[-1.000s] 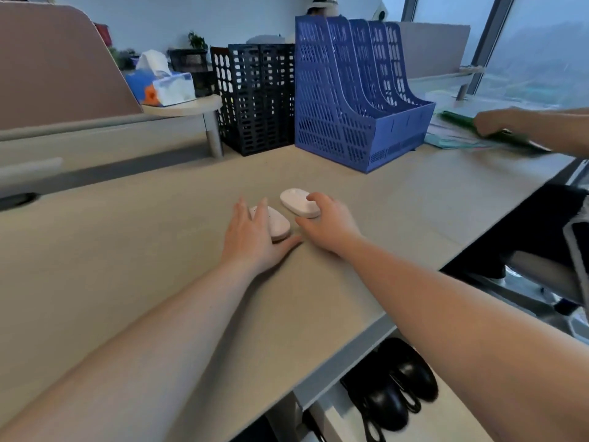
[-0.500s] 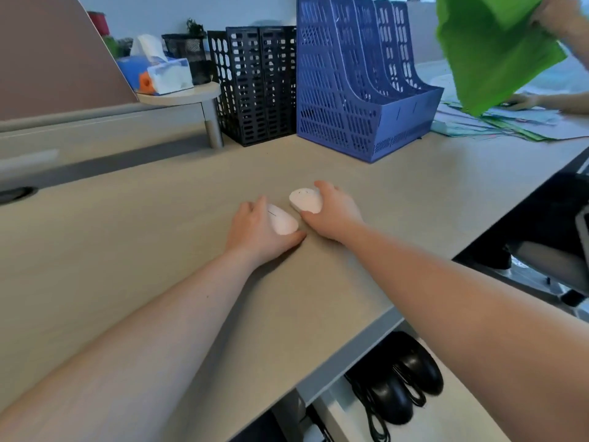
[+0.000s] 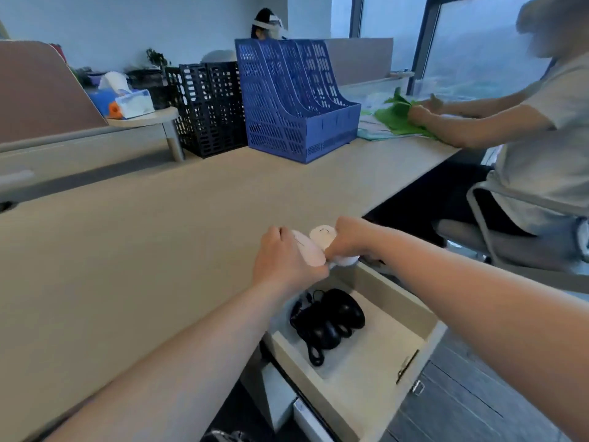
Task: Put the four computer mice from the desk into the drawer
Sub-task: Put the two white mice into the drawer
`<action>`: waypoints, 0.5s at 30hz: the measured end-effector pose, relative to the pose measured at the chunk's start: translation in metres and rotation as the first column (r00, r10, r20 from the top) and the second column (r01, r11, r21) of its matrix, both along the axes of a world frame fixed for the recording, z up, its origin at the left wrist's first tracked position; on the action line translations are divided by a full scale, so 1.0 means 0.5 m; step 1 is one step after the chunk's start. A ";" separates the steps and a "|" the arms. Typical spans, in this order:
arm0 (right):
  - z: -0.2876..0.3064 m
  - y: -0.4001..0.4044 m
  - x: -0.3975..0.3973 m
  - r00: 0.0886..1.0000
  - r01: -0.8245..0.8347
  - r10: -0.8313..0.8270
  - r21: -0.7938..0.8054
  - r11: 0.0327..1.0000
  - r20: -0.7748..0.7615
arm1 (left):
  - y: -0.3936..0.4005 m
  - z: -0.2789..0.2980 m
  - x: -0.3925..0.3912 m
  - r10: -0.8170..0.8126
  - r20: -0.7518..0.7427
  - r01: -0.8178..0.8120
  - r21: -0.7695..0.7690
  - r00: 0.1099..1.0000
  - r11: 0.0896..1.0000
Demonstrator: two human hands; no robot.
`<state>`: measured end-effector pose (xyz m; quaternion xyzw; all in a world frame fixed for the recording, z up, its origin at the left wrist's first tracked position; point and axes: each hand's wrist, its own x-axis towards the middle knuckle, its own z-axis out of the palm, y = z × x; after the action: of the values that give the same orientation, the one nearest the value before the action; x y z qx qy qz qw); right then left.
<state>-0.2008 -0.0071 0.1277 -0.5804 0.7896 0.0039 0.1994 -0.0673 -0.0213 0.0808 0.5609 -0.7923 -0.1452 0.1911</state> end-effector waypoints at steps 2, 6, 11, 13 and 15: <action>-0.026 0.050 -0.028 0.999 0.017 -0.016 0.029 0.999 -0.034 | 0.048 -0.030 -0.025 -0.050 0.004 0.050 -0.033 0.999 0.998; -0.096 0.114 -0.077 0.998 0.066 -0.064 0.099 0.993 -0.026 | 0.112 -0.096 -0.069 -0.099 0.045 0.098 0.037 0.994 0.995; -0.170 0.143 -0.113 0.996 0.084 -0.083 0.172 0.982 -0.015 | 0.158 -0.167 -0.107 -0.127 0.145 0.103 0.157 0.981 0.982; -0.201 0.143 -0.121 0.997 0.073 -0.072 0.217 0.973 -0.015 | 0.167 -0.197 -0.115 -0.152 0.178 0.111 0.219 0.972 0.969; -0.228 0.140 -0.122 0.998 0.057 -0.045 0.263 0.963 -0.050 | 0.177 -0.227 -0.122 -0.179 0.210 0.119 0.269 0.961 0.956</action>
<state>-0.2617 0.0629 0.0138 -0.5277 0.8009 0.1168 0.2578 -0.1281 0.0672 -0.0328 0.5321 -0.8243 -0.1930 0.0122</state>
